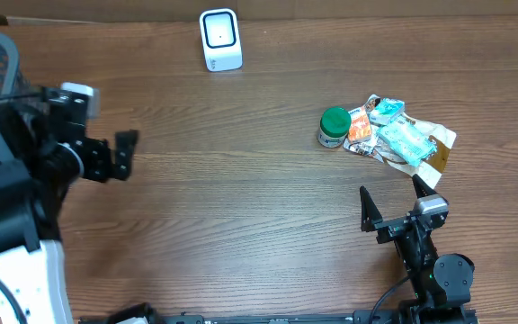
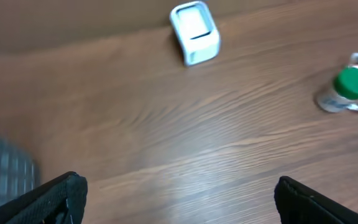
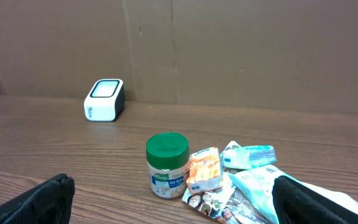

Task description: Scan the item barcode

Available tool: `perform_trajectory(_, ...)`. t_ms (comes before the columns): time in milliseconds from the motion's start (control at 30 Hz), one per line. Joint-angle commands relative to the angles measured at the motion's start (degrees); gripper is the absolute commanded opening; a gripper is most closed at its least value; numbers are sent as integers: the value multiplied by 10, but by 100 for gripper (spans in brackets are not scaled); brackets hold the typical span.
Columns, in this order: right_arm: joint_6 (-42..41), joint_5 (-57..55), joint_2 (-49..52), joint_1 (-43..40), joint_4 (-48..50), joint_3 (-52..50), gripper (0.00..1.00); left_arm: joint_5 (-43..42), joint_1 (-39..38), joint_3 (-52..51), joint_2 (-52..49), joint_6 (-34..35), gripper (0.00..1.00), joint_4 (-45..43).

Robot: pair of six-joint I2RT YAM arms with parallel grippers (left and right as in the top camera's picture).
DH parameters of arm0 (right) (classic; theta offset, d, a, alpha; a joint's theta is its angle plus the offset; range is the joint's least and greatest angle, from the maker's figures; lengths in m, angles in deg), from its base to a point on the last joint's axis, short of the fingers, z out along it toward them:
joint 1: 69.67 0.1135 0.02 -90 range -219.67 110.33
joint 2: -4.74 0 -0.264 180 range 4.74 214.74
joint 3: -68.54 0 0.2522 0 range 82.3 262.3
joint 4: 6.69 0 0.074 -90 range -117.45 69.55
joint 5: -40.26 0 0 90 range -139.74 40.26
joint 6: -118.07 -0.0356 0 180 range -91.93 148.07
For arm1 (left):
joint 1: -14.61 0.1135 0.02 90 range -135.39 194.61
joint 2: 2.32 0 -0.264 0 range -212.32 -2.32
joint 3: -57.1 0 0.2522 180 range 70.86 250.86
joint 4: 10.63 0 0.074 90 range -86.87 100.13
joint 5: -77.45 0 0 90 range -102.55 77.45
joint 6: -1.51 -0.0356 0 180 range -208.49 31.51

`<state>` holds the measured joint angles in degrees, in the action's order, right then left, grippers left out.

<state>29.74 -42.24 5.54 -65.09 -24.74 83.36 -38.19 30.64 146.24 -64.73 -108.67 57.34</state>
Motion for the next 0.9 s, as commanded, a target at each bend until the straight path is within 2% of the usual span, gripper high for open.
perform_trajectory(0,-2,3,-6,-2,3,-6,100,57,-22,1,38,-25,100,-1)
perform_trajectory(267,-2,3,-6,-2,3,-6,100,117,-42,-10,99,-25,99,-1)
perform_trajectory(500,-2,2,-6,-2,3,-6,100,145,-83,-86,165,-26,100,-41)
perform_trajectory(633,-2,2,-6,-2,3,-6,100,120,-101,-170,208,-25,99,-131)
perform_trajectory(867,-2,2,-6,-2,3,-6,100,61,-106,-365,297,-25,99,-367)
